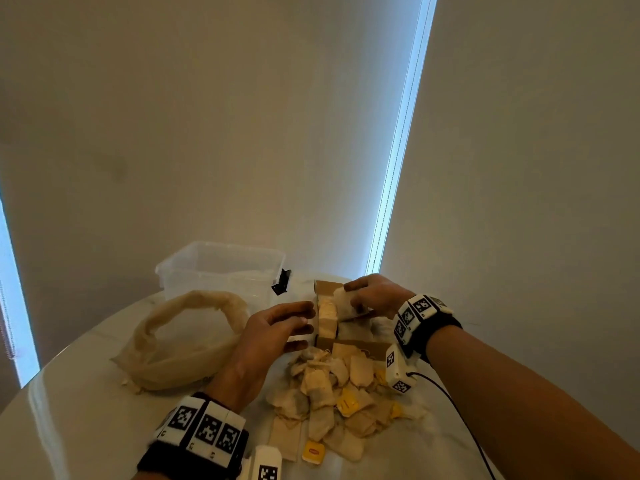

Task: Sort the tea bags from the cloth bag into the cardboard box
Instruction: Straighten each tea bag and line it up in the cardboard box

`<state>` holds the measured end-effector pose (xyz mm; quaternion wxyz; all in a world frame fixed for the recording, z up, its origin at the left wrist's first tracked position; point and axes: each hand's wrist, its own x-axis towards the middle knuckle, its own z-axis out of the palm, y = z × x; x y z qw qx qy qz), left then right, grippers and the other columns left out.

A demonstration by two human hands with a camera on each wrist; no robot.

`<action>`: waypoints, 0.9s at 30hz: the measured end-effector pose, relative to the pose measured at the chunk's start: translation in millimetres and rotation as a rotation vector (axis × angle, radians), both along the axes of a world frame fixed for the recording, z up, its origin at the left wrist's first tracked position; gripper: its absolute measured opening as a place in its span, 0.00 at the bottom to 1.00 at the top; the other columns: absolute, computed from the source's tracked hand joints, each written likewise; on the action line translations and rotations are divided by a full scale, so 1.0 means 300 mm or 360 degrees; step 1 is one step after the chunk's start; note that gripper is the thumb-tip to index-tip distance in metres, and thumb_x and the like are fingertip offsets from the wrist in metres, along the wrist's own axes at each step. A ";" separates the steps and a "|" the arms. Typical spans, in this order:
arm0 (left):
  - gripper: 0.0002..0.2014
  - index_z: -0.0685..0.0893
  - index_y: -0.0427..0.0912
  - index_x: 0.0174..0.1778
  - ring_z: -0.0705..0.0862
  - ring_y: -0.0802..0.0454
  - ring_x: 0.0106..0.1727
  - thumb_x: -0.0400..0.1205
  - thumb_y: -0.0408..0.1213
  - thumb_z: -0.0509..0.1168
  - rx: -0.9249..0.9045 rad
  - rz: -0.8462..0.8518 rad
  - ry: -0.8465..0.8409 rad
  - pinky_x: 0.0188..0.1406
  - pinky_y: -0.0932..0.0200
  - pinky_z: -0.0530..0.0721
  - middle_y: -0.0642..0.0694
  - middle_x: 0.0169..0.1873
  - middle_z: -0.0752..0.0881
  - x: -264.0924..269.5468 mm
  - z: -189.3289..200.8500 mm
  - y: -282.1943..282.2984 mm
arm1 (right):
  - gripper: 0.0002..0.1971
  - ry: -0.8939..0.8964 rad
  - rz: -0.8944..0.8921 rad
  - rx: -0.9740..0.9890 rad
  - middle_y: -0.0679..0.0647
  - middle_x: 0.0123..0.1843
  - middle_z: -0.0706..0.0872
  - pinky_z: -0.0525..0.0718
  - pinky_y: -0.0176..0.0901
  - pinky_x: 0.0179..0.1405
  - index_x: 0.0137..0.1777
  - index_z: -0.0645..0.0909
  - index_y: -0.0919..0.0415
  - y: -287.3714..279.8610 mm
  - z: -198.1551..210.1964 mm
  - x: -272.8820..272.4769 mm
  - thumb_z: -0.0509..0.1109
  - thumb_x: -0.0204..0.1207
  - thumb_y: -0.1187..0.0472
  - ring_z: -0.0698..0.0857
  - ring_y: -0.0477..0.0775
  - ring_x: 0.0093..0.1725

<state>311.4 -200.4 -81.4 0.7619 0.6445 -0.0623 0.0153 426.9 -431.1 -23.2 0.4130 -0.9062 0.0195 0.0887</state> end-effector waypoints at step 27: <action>0.13 0.93 0.47 0.64 0.94 0.49 0.56 0.91 0.30 0.65 0.0071 0.0014 0.0009 0.47 0.58 0.90 0.51 0.55 0.95 -0.001 -0.006 0.002 | 0.22 -0.0599 0.0422 -0.1111 0.51 0.71 0.88 0.85 0.45 0.70 0.75 0.87 0.54 0.007 -0.072 -0.069 0.72 0.84 0.71 0.86 0.54 0.70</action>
